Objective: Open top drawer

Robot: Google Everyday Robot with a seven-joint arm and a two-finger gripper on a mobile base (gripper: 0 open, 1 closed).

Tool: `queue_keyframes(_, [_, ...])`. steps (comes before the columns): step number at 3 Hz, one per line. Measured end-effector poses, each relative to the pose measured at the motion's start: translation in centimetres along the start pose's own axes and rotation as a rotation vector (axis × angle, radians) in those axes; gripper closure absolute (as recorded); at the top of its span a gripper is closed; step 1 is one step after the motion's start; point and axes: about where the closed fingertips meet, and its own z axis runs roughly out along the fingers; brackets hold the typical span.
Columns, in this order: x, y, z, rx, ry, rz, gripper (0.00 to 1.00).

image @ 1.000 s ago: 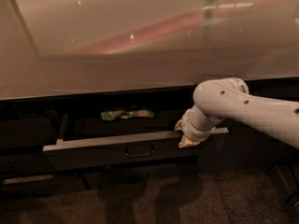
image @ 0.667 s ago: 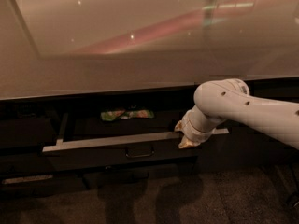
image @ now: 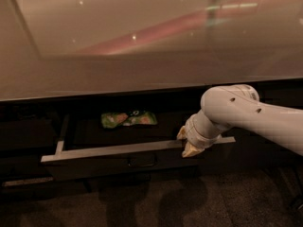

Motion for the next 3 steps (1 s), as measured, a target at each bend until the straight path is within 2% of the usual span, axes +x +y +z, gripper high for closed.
queue_keyframes(2, [-1.0, 1.7, -0.5, 0.038, -0.03, -0.036, 1.0])
queue_keyframes(3, [-0.9, 2.2, -0.5, 0.034, -0.033, -0.041, 1.0])
